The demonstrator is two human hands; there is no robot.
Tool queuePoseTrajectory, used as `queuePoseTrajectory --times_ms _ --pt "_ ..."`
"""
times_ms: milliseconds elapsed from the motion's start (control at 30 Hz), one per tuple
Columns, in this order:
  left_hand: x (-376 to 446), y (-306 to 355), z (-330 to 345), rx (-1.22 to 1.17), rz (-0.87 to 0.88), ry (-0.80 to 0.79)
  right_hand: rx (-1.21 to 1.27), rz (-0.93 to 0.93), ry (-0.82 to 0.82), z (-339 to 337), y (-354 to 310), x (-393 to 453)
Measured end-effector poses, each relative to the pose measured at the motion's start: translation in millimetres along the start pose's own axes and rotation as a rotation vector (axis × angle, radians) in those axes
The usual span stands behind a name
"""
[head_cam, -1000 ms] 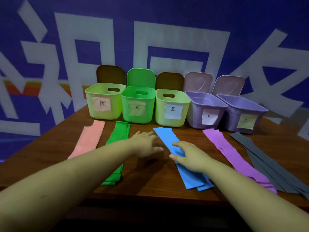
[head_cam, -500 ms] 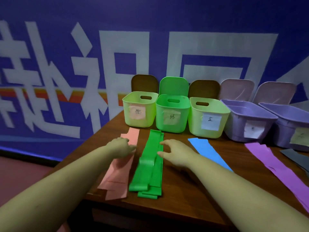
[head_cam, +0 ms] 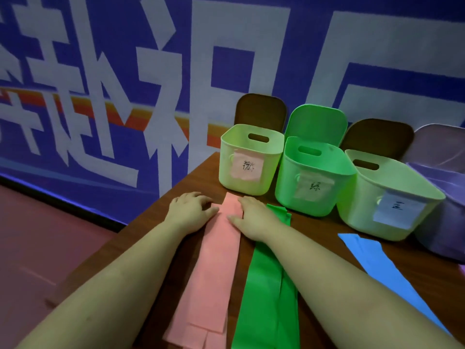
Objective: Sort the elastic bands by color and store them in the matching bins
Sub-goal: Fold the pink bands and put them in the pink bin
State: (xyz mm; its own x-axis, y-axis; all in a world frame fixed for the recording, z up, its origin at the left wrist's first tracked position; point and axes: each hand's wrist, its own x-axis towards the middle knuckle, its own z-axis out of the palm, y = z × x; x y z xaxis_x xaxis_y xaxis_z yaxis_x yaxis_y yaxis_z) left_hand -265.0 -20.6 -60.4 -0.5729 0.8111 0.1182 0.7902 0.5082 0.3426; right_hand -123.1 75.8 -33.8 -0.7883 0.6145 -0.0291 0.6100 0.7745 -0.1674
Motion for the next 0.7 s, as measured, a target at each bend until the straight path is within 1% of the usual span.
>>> queuePoseTrajectory --times_ms 100,167,267,333,433,500,600,633,700 --pt "10 1 1 -0.074 0.054 0.049 -0.005 -0.005 -0.059 2 -2 13" --pt "13 0 3 -0.124 0.083 0.074 0.054 -0.011 -0.050 4 0 16" --pt "13 1 5 -0.186 0.116 0.075 0.150 -0.015 0.058 7 3 14" --pt "9 4 6 -0.247 0.109 0.079 0.181 -0.012 0.128 10 1 12" --pt "2 10 6 -0.382 0.083 0.099 0.239 -0.021 0.190 12 -3 6" --pt "-8 15 2 -0.517 0.068 0.079 0.291 -0.021 0.224 9 -4 -2" --pt "-28 26 -15 -0.855 0.021 0.038 0.452 -0.043 0.301 1 -5 -19" --pt "-39 31 -23 -0.958 0.003 0.050 0.524 -0.061 0.339 -4 -7 -28" --pt "-64 42 -39 -1.076 -0.042 0.090 0.664 -0.096 0.400 -14 -12 -50"
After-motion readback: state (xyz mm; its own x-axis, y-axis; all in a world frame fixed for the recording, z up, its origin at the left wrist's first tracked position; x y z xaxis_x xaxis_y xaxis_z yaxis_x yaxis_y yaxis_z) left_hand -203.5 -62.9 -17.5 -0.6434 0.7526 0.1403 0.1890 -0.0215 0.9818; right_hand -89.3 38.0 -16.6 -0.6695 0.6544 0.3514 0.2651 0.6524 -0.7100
